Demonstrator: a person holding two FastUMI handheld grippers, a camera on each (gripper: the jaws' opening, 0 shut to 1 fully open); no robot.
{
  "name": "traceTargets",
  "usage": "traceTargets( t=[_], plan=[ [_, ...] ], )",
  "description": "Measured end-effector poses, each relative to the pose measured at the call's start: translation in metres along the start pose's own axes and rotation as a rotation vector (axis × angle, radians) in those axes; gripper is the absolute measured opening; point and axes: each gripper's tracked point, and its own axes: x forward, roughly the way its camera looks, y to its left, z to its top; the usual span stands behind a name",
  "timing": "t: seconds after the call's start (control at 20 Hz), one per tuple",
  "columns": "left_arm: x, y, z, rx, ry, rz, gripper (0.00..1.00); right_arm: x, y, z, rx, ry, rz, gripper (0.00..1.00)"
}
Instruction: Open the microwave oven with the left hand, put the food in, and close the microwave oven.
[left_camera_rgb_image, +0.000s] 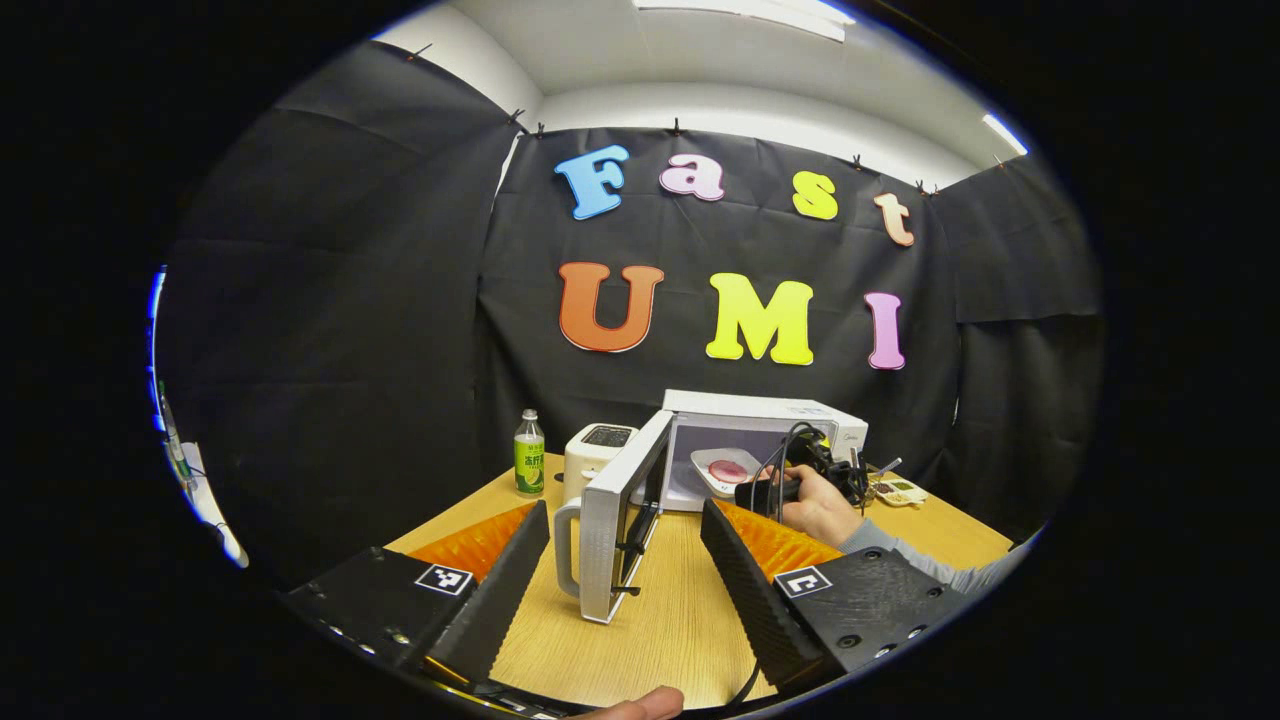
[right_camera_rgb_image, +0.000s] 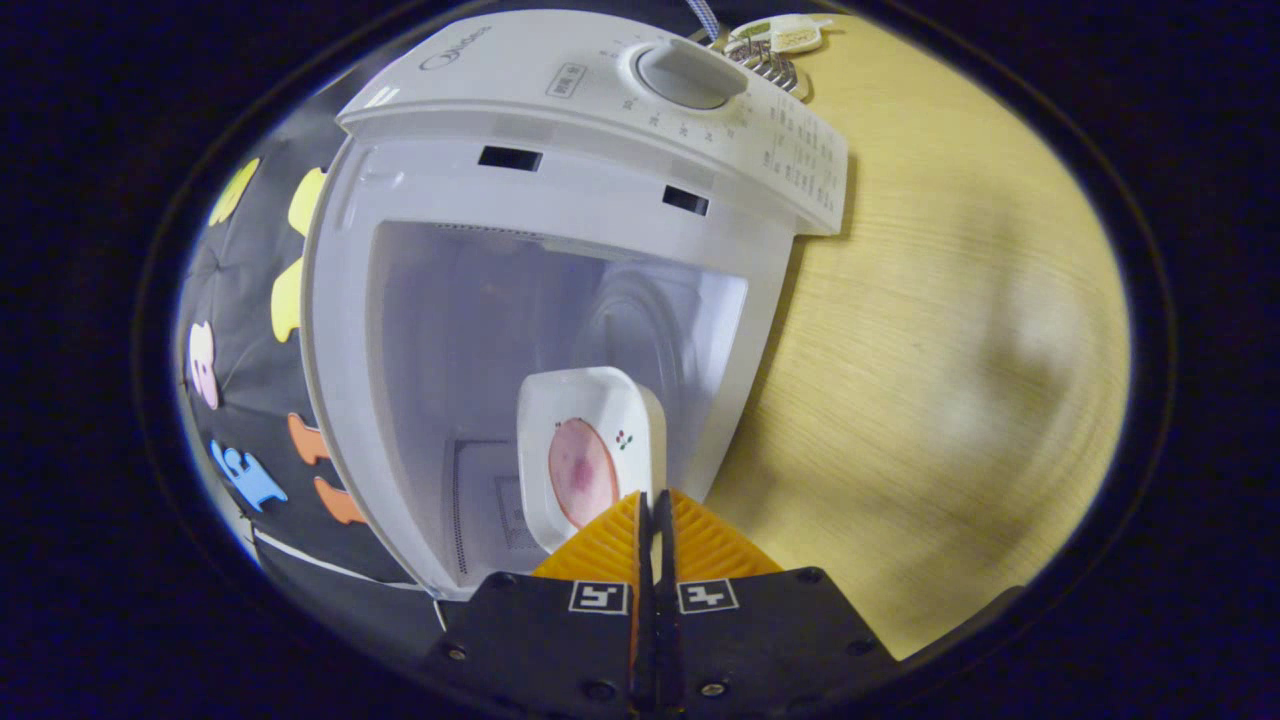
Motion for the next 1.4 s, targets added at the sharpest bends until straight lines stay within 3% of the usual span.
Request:
traceTargets(
  t=[0.45, 0.85, 0.95, 1.0, 1.05, 1.2, 1.35, 1.4],
  plan=[
    [0.008, 0.004, -0.012, 0.010, -0.004, 0.003, 0.93, 0.045, 0.004, 0.025, -0.066, -0.137, 0.028, 0.11],
    [0.011, 0.007, -0.028, -0.004, 0.020, 0.004, 0.93, 0.049, 0.011, 0.057, -0.149, -0.239, 0.077, 0.12],
    [0.012, 0.010, -0.032, -0.008, 0.031, 0.012, 0.93, 0.045, 0.012, 0.069, -0.224, -0.285, 0.067, 0.19],
    [0.012, 0.010, -0.032, -0.011, 0.030, 0.015, 0.93, 0.044, 0.012, 0.070, -0.265, -0.293, 0.062, 0.29],
    [0.011, 0.011, -0.031, -0.014, 0.028, 0.016, 0.94, 0.041, 0.012, 0.069, -0.313, -0.292, 0.054, 0.19],
    [0.007, 0.012, -0.031, -0.026, 0.025, 0.025, 0.94, 0.035, 0.012, 0.069, -0.429, -0.303, 0.066, 0.43],
    [0.000, 0.013, -0.031, -0.015, 0.022, 0.033, 0.93, 0.019, 0.008, 0.077, -0.559, -0.322, 0.065, 1.00],
    [-0.002, 0.015, -0.028, -0.011, 0.016, 0.035, 0.94, 0.011, 0.008, 0.077, -0.586, -0.320, 0.063, 0.90]
  ],
)
